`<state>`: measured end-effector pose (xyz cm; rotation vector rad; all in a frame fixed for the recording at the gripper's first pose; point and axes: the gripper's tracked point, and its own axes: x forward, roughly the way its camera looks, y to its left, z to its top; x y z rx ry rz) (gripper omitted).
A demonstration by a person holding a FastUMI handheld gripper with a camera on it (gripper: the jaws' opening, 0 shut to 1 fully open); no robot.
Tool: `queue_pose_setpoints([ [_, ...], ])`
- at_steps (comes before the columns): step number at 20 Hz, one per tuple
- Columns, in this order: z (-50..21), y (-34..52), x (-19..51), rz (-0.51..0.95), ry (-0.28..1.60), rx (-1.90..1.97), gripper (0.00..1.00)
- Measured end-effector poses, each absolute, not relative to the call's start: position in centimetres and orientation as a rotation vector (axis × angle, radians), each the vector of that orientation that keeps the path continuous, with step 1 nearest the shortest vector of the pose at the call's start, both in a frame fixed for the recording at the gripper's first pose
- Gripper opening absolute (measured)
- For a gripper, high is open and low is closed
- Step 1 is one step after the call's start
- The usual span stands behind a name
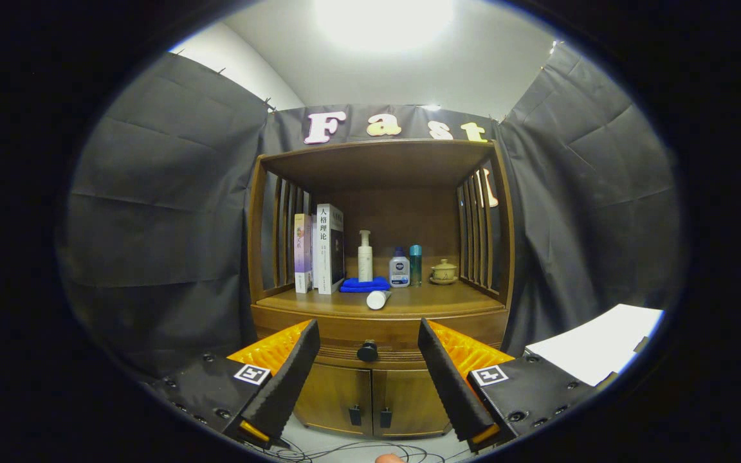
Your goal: Pull open the drawer, take out the items inside it, and place them on the countertop above the cabinet.
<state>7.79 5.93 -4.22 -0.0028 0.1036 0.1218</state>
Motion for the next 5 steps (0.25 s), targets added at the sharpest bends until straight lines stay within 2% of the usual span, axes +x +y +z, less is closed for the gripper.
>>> queue_pose_setpoints([
  [5,-3.78,5.91,7.87,0.126,0.102,0.01,0.98],
])
